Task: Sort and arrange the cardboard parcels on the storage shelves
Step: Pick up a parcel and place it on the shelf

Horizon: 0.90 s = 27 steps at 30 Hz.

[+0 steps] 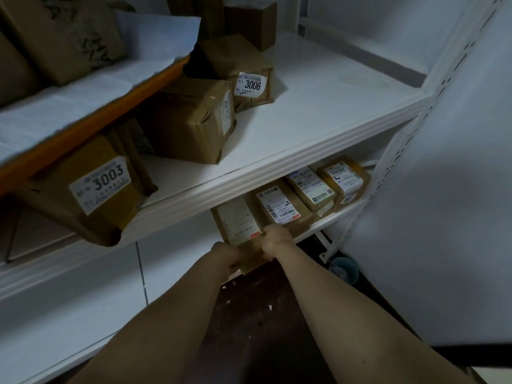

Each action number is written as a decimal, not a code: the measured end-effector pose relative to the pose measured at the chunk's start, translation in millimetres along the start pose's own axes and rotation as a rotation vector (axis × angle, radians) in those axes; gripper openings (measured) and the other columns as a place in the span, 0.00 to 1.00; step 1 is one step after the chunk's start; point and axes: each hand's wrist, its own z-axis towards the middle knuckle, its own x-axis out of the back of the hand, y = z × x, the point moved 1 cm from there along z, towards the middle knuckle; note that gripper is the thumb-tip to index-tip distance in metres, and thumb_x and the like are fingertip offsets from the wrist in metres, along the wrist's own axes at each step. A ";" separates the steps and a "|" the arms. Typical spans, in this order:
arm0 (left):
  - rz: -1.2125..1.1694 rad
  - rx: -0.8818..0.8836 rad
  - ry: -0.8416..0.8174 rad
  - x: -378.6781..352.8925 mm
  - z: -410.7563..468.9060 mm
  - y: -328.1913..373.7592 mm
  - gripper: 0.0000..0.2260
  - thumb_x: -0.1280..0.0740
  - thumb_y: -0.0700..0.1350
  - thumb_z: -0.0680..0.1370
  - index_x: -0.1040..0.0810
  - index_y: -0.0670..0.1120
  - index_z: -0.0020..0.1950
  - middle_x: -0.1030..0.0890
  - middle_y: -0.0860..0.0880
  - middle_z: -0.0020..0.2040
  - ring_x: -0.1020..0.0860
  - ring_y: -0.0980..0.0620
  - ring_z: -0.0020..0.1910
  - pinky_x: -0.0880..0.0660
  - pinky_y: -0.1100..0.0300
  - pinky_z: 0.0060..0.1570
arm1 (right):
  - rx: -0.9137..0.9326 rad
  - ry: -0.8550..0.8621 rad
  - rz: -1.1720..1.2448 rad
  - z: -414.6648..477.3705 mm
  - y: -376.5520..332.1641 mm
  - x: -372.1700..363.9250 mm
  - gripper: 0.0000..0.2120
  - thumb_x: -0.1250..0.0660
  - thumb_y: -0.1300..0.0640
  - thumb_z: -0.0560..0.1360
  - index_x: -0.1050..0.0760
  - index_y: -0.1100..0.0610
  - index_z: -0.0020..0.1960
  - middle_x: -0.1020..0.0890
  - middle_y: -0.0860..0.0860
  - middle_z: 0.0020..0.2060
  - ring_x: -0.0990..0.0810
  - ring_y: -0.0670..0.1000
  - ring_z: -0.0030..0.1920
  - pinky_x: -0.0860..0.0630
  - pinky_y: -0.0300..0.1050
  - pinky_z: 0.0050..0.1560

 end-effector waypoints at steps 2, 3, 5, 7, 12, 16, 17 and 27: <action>-0.032 -0.020 -0.020 -1.6 8.2 2.9 0.20 0.30 0.36 0.74 0.29 0.34 0.65 0.24 0.38 0.61 0.24 0.48 0.50 0.22 0.63 0.39 | 0.020 0.035 -0.048 8.8 -0.5 -1.2 0.12 0.38 0.60 0.80 0.25 0.61 0.61 0.24 0.59 0.59 0.20 0.56 0.53 0.22 0.49 0.57; -0.035 -0.026 -0.030 -2.7 9.6 4.5 0.19 0.31 0.36 0.75 0.28 0.34 0.65 0.24 0.39 0.59 0.24 0.49 0.48 0.24 0.65 0.36 | 0.032 0.044 -0.070 11.6 -0.5 -0.4 0.12 0.39 0.60 0.80 0.25 0.61 0.61 0.24 0.59 0.59 0.21 0.56 0.54 0.23 0.49 0.59; -0.071 -0.022 -0.043 -4.2 13.3 6.0 0.19 0.31 0.37 0.75 0.27 0.35 0.64 0.23 0.41 0.51 0.25 0.49 0.43 0.27 0.64 0.35 | 0.048 0.056 -0.105 15.6 0.0 2.0 0.13 0.39 0.61 0.80 0.26 0.62 0.63 0.25 0.59 0.61 0.22 0.56 0.57 0.26 0.46 0.62; -0.071 -0.024 -0.073 -5.3 17.6 6.0 0.19 0.32 0.36 0.75 0.28 0.37 0.66 0.25 0.43 0.43 0.30 0.51 0.35 0.32 0.63 0.32 | 0.044 0.059 -0.118 19.5 2.6 3.2 0.13 0.39 0.63 0.80 0.27 0.63 0.63 0.25 0.60 0.62 0.24 0.56 0.60 0.27 0.45 0.61; -0.133 -0.053 -0.101 -11.5 27.6 5.6 0.36 0.33 0.37 0.77 0.50 0.47 0.78 0.30 0.43 0.63 0.26 0.48 0.41 0.26 0.58 0.43 | 0.065 0.096 -0.177 20.5 7.5 5.1 0.16 0.39 0.64 0.79 0.30 0.62 0.66 0.30 0.61 0.65 0.25 0.57 0.61 0.29 0.46 0.63; -0.086 -0.156 -0.082 -19.6 32.6 14.2 0.30 0.33 0.35 0.76 0.40 0.46 0.76 0.25 0.42 0.63 0.24 0.44 0.59 0.27 0.54 0.62 | 0.099 0.081 -0.178 22.2 10.8 7.8 0.22 0.38 0.64 0.78 0.32 0.59 0.72 0.38 0.61 0.70 0.27 0.58 0.64 0.32 0.47 0.68; -0.087 -0.162 -0.092 -20.6 33.9 16.5 0.31 0.31 0.35 0.75 0.39 0.47 0.75 0.26 0.41 0.65 0.26 0.43 0.63 0.29 0.52 0.66 | 0.104 0.068 -0.171 23.1 11.6 7.9 0.21 0.38 0.64 0.78 0.32 0.59 0.71 0.37 0.60 0.69 0.27 0.58 0.63 0.32 0.46 0.68; 0.161 -0.151 -0.053 -31.5 -2.5 40.0 0.18 0.41 0.35 0.80 0.34 0.35 0.70 0.31 0.36 0.69 0.28 0.50 0.58 0.33 0.64 0.35 | 0.166 -0.024 -0.161 -3.2 3.4 36.8 0.22 0.43 0.67 0.78 0.31 0.61 0.71 0.39 0.61 0.74 0.36 0.57 0.72 0.34 0.46 0.70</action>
